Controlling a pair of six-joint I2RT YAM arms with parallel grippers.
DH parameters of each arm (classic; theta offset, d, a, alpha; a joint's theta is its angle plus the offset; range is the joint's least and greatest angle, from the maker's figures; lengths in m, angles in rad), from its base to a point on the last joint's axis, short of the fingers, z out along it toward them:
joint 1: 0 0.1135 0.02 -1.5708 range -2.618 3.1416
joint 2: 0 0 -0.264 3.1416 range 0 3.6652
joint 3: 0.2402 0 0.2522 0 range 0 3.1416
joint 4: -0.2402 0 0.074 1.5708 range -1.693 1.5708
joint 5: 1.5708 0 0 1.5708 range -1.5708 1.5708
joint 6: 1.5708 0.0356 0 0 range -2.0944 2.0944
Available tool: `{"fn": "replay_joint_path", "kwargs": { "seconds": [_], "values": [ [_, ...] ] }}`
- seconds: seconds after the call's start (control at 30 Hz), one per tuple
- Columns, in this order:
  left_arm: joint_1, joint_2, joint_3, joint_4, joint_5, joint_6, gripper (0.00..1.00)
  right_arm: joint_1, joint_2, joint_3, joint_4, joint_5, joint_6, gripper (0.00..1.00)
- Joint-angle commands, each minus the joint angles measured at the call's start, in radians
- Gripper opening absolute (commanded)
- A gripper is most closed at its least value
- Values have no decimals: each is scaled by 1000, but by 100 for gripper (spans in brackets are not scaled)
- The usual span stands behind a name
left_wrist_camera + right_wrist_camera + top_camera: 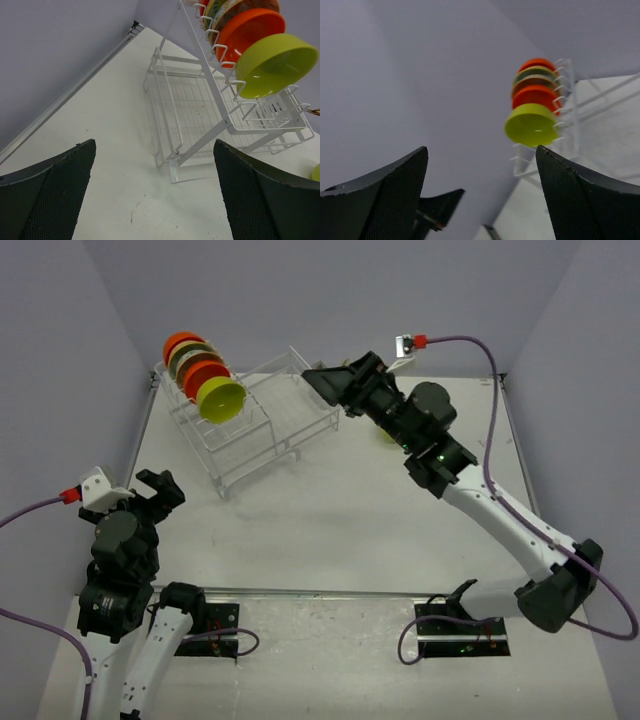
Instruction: Unload the bowls from the dish rack
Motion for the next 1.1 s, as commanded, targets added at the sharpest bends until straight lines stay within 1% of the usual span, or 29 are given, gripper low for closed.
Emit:
{"fn": "replay_joint_path", "kwargs": {
  "seconds": [0.0, 0.03, 0.07, 0.1, 0.17, 0.2, 0.27, 0.4, 0.53, 0.57, 0.63, 0.67, 0.8, 0.87, 1.07],
  "values": [
    [0, 1, -1, 20, -26, -18, 100, 97, 196, -44, 292, 43, 364, 87],
    [0, 4, 0, 19, -27, -18, 100, 155, 222, -23, 300, 77, 392, 86],
    [0, 6, 0, 16, -30, -19, 100, 231, 309, 58, 245, 199, 429, 86],
    [0, 6, 0, 16, -30, -19, 100, 232, 310, 59, 244, 236, 429, 85],
    [0, 6, 0, 14, -32, -21, 100, 276, 351, 129, 214, 296, 493, 84],
    [0, 4, 0, 14, -32, -21, 100, 286, 394, 154, 170, 330, 519, 87],
    [0, 6, 2, 14, -27, -19, 100, 304, 433, 215, 137, 346, 559, 88],
    [0, 4, 0, 14, -26, -19, 100, 327, 500, 284, 122, 369, 569, 87],
    [0, 0, 0, 16, -27, -19, 100, 350, 543, 347, 74, 444, 573, 84],
    [0, -2, 0, 16, -27, -19, 100, 352, 552, 358, 59, 485, 573, 83],
    [0, -2, 0, 16, -26, -19, 100, 353, 574, 407, 39, 519, 582, 83],
    [0, -2, 0, 16, -26, -19, 100, 353, 604, 457, 16, 537, 584, 82],
    [0, -5, 0, 14, -26, -19, 100, 353, 695, 592, -67, 551, 581, 80],
    [0, -8, 0, 12, -27, -21, 100, 353, 732, 629, -104, 554, 596, 79],
    [0, -11, 2, 12, -26, -22, 100, 353, 799, 735, -127, 573, 593, 76]
  ]
}}
